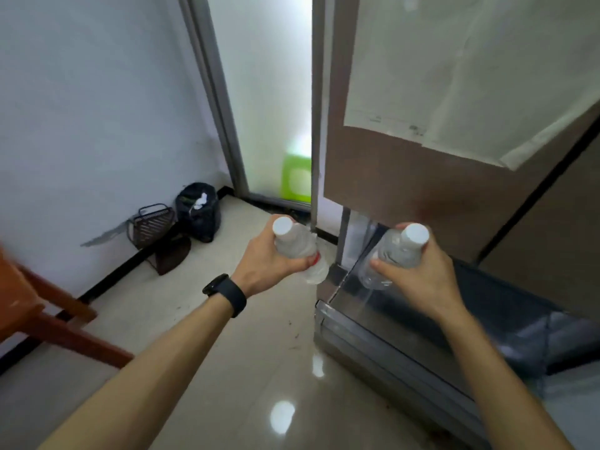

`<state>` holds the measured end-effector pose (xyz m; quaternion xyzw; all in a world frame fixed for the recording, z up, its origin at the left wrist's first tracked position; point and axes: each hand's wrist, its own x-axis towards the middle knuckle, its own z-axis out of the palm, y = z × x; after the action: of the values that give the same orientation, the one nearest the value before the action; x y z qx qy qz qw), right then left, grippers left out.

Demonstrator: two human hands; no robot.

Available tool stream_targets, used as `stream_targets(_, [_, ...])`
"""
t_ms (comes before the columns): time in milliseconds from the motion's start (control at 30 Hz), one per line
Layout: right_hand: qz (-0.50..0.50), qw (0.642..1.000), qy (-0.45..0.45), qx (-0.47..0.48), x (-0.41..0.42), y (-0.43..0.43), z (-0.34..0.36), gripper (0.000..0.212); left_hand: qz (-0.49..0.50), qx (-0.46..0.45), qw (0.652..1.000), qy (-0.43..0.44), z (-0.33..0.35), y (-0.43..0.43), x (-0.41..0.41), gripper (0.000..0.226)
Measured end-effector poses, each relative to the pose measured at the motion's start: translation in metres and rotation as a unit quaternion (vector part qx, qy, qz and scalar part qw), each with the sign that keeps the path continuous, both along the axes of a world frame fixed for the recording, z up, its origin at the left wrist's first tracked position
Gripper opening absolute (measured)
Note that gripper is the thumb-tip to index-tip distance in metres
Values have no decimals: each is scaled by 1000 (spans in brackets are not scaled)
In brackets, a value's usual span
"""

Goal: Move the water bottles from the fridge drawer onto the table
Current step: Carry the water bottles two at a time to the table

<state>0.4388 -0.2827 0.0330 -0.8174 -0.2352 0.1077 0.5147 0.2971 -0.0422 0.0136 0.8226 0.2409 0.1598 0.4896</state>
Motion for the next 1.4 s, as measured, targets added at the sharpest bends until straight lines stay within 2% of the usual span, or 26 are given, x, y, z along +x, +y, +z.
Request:
stream_targets(167, [160,986,-42,-20,-80,133,21,56,125,19,992,8,13,86,-136,57])
stream_targets(300, [264,962,-57,-45,-179,239,13,57,223,47,973,46,5,157,-271,64])
stream_targets(500, [415,908,-11,-59,-338,372,-8,52,342,40,934,102,-1,232,-463,68])
stream_targets(700, [513,854,-6,-85,-459,479,-29,50,436,12,889,138,-14,285,-595,69])
stream_targets(900, [559,820,-23,-121,-546,586,-49,52,507,-30,849,145,-35,350,-681,62])
stream_targets(1133, [610,779,-8,-145,-621,737,-83,56,532,-30,830,167,-65,472,-746,57])
stream_targets(1300, [609,775,-5,-171,-661,838,-99,81,541,-13,813,216,-77,566,-774,63])
stream_targets(1400, [602,773,-30,-195,-681,892,-110,75,555,1,797,239,-96,617,-786,63])
